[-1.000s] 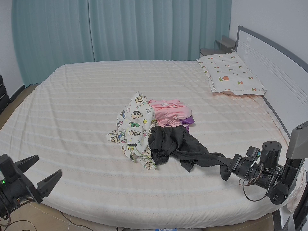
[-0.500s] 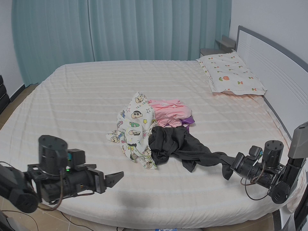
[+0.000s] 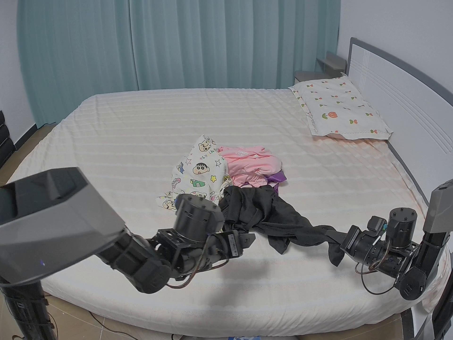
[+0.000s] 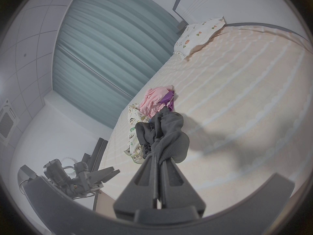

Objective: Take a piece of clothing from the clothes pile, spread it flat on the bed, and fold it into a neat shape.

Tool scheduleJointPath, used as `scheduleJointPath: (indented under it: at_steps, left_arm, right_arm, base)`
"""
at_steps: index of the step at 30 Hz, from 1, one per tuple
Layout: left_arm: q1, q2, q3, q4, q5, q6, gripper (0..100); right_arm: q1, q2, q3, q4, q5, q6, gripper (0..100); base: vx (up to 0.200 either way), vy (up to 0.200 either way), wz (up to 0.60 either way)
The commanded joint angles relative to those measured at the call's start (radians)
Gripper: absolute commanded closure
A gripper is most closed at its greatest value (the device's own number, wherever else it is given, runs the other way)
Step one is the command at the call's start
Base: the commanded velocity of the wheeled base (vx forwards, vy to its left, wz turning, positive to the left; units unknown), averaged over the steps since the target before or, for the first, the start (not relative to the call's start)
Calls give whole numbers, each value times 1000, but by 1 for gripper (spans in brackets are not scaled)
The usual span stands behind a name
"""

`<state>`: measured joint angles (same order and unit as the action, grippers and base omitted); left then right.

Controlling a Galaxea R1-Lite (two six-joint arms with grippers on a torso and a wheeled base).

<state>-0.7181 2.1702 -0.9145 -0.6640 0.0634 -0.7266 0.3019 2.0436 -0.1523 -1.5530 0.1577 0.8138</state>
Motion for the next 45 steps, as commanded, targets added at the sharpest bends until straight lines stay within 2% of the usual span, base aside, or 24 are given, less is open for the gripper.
scheduleJointPath:
  at_steps: [1,3,6,10,14,17,25,30,37,42,45]
  left_arm:
    - [-29,112,-60,-32,-34,-94,0]
    - [-29,122,-55,-72,-86,-139,0]
    - [-27,131,-44,-123,-116,-186,0]
    - [-7,120,5,-129,-163,-206,0]
    - [94,92,20,-147,-182,-203,0]
    - [118,99,-30,-134,-185,-205,0]
    - [106,230,-211,-66,-200,-211,0]
    - [106,269,-270,-58,-264,-237,0]
    - [104,318,-354,-60,-257,-281,0]
    - [111,364,-396,-60,-221,-277,0]
    - [129,375,-403,-11,-191,-251,0]
  right_arm:
    - [-1,6,4,-16,-1,1,100]
    - [0,7,4,-16,-1,1,100]
    - [6,10,8,-16,-1,1,100]
    - [6,24,10,-16,-1,-1,100]
    - [5,36,7,-16,-1,-1,100]
    - [8,41,5,-16,-1,-1,100]
    - [11,49,0,-16,-1,1,100]
    - [11,49,-4,-16,-1,1,100]
    - [11,52,-4,-16,-1,1,100]
    - [9,55,-6,-16,-1,1,100]
    - [9,52,-10,-18,-3,1,100]
  base:
    - [0,0,0]
    - [0,0,0]
    - [0,0,0]
    - [0,0,0]
    - [0,0,0]
    - [0,0,0]
    - [0,0,0]
    - [0,0,0]
    - [0,0,0]
    - [0,0,0]
    - [0,0,0]
